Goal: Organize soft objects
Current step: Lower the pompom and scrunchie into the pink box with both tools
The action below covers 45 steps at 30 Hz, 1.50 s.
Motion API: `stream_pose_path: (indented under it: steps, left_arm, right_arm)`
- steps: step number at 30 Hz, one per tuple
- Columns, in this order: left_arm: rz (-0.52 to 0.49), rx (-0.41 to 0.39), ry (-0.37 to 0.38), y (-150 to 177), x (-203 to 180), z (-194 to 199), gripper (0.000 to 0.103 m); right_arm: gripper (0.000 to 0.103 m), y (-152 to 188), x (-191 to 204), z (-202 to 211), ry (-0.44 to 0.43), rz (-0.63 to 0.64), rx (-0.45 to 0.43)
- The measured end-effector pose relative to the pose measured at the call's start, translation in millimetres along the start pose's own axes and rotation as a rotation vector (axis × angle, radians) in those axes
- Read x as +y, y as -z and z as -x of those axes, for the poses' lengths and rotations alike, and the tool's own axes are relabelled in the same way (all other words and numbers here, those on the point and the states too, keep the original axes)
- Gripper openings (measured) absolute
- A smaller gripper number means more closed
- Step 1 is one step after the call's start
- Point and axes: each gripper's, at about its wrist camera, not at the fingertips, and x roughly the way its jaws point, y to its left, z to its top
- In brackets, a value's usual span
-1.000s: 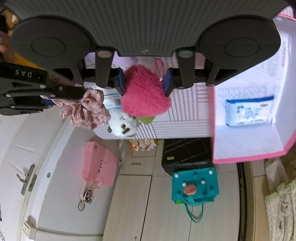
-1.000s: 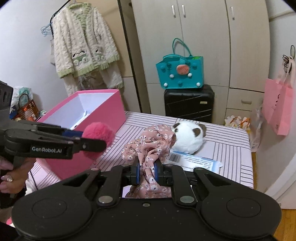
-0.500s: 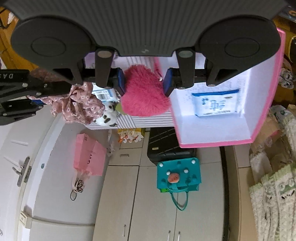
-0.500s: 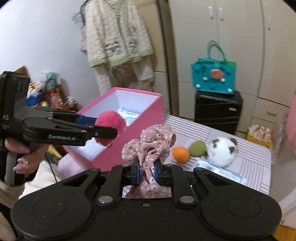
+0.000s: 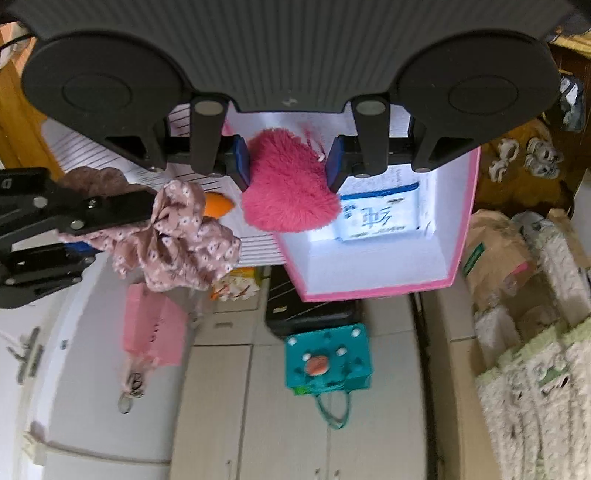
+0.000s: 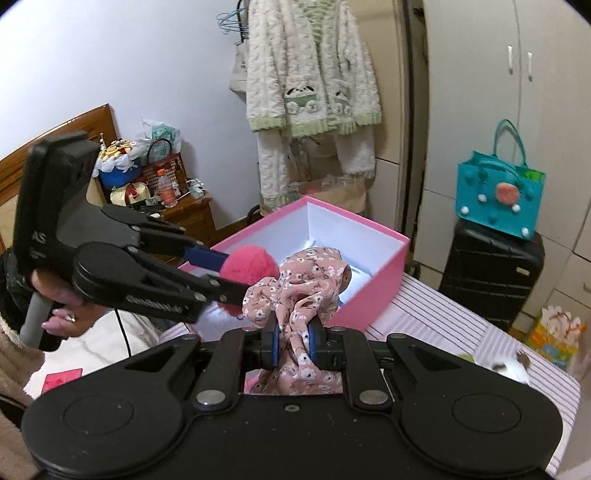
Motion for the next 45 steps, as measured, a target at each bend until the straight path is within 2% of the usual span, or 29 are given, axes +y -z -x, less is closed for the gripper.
stream_pose_path:
  steps: [9,13,16,21,25,28,30,33,37,42,44,45]
  left_arm:
    - [0.036,0.079,-0.057,-12,46,-46,0.040]
    - [0.004,0.068,-0.117,-27,63,-66,0.040]
    - [0.013,0.095,-0.100,-40,77,-82,0.040]
    - [0.034,0.134,-0.091,-60,92,-113,0.040]
    - [0.071,0.206,-0.091,-71,101,-144,0.040]
    - [0.101,0.239,-0.104,-73,107,-164,0.040]
    - [0.156,0.247,-0.113,-73,116,-174,0.040]
    - [0.202,0.234,-0.102,-71,126,-179,0.040]
    - [0.168,0.224,-0.115,-69,122,-182,0.040]
    - [0.146,0.238,-0.109,-70,121,-189,0.043]
    - [0.146,0.233,-0.113,-69,120,-190,0.048]
    - [0.146,0.232,-0.109,-69,120,-190,0.048]
  right_arm:
    - [0.018,-28,-3,-58,-0.010,0.058,0.035]
    - [0.018,-43,-16,-88,0.027,0.075,0.047]
    - [0.018,-54,-28,-114,0.018,0.083,0.071]
    - [0.018,-66,-33,-157,0.042,0.181,0.139]
    - [0.018,-71,-36,-188,0.110,0.248,0.205]
    - [0.018,-76,-40,-205,0.155,0.223,0.249]
    - [0.018,-81,-44,-216,0.203,0.178,0.278]
    - [0.018,-85,-54,-222,0.159,0.136,0.294]
    - [0.018,-83,-62,-225,0.103,0.115,0.312]
    - [0.025,-78,-68,-229,0.084,0.148,0.314]
    - [0.039,-77,-69,-229,0.084,0.157,0.311]
    - [0.040,-78,-69,-229,0.088,0.162,0.306]
